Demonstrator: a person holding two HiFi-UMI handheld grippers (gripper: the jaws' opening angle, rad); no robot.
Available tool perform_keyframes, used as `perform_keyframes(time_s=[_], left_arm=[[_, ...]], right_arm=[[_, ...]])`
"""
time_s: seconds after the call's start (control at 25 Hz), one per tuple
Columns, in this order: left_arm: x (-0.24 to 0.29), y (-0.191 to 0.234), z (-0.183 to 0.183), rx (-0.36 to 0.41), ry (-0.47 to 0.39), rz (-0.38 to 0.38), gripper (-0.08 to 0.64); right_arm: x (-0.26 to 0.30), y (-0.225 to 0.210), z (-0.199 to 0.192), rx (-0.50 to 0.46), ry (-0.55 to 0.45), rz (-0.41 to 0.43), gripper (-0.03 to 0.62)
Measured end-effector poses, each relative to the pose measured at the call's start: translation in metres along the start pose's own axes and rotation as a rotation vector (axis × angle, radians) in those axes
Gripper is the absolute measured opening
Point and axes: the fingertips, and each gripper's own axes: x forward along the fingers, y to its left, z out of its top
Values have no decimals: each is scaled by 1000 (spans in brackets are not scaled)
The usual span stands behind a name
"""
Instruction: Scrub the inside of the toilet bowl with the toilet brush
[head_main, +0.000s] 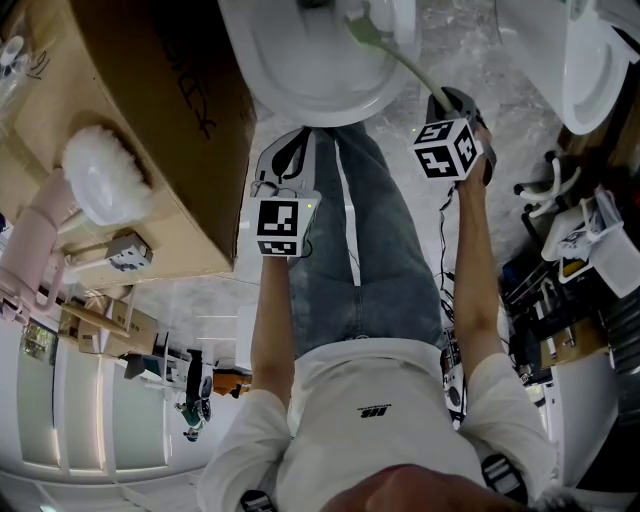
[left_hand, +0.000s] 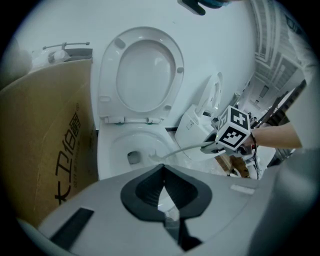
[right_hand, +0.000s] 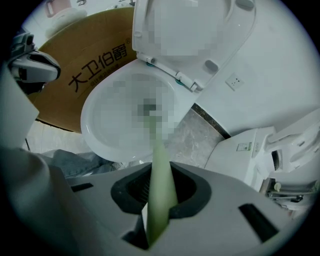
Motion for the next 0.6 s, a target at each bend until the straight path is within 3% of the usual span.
perform_keyframes(time_s=[0.6], left_arm=[[0, -5, -3, 5, 2, -9, 9]], right_arm=[[-5, 35, -24, 13, 43, 45, 52]])
